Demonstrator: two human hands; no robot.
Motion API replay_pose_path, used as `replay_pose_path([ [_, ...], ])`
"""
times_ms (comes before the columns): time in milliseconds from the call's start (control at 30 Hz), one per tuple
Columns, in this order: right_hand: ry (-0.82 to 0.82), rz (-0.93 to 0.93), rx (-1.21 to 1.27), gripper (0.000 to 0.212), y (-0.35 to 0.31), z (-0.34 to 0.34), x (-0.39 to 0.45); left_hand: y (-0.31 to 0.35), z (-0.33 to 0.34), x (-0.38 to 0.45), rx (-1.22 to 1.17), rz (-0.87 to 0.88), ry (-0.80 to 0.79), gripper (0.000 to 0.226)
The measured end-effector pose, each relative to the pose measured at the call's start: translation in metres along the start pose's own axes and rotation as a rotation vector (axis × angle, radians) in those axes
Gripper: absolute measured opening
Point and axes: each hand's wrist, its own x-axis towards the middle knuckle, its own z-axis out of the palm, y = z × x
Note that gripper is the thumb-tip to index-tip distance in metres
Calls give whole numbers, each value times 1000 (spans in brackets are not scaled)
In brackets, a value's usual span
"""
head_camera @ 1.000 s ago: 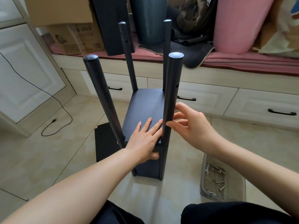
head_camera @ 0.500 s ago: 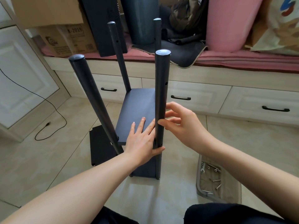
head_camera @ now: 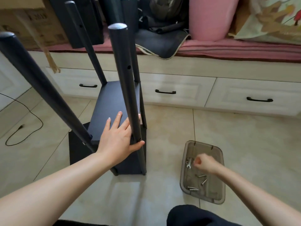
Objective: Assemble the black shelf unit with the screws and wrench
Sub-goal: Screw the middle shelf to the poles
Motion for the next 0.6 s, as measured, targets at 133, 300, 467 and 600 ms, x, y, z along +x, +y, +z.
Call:
replay_pose_path([
  [133,-178,57,-129,28,30,50,25,1,2,0,-28,-6,11,88],
  [300,-203,63,-172,25,41,84,47,-1,4,1,-49,3,34,88],
  [467,-188,-4,-231,27,43,97,56,-5,11,1,-42,17,81,88],
  [600,-211,-25,-346,30,39,108,62,-6,16,2,-32,18,110,90],
])
